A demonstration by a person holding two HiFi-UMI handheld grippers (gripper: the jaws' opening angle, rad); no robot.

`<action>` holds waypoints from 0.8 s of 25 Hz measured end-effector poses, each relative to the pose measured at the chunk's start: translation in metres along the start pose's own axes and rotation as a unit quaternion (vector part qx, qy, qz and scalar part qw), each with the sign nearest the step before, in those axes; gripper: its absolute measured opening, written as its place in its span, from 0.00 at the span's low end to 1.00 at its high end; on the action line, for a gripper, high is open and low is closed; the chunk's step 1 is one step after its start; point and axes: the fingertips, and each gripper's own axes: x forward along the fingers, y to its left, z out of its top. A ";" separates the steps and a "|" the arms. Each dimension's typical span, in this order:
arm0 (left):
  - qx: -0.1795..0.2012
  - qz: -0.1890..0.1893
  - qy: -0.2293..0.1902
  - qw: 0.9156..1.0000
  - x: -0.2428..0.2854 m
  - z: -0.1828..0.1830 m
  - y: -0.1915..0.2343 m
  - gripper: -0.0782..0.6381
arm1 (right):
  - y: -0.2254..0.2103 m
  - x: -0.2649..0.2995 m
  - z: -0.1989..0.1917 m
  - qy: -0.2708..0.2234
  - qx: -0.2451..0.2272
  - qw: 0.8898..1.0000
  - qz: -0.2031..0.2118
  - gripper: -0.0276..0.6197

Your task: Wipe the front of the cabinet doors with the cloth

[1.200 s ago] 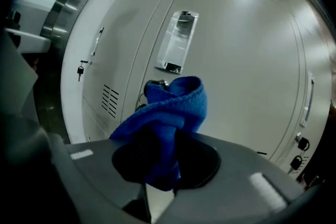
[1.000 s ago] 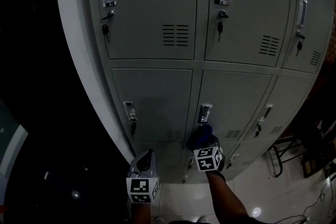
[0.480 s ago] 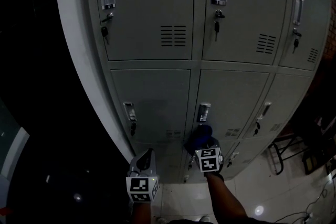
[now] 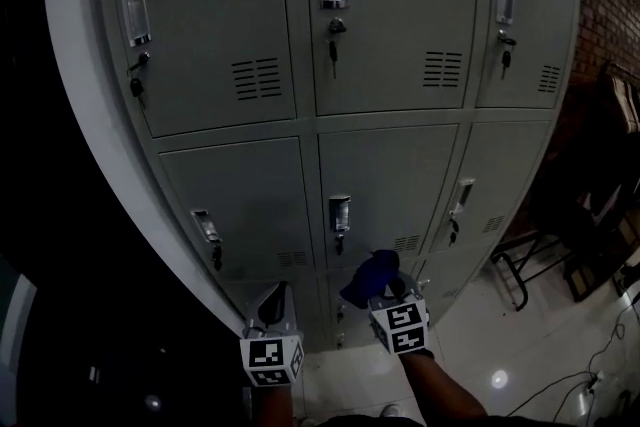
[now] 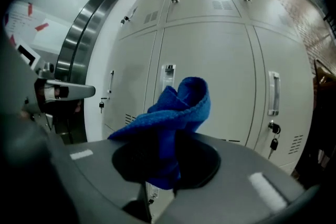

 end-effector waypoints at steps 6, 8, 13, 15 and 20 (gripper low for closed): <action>-0.003 -0.007 -0.018 1.000 0.015 0.011 -0.027 0.13 | -0.015 -0.026 0.028 -0.036 0.000 0.999 -0.011 0.16; -0.001 -0.020 -0.012 1.000 0.019 0.008 -0.039 0.13 | -0.020 -0.031 0.030 -0.041 0.006 0.999 -0.014 0.16; 0.014 -0.038 0.003 0.999 0.024 0.002 -0.058 0.13 | -0.024 -0.038 0.036 -0.055 0.014 0.998 -0.012 0.15; 0.016 -0.037 0.004 0.999 0.024 0.003 -0.060 0.13 | -0.022 -0.040 0.038 -0.059 0.011 0.998 -0.009 0.15; 0.014 -0.032 0.002 0.999 0.022 0.007 -0.061 0.13 | -0.017 -0.043 0.038 -0.060 0.012 0.998 0.003 0.15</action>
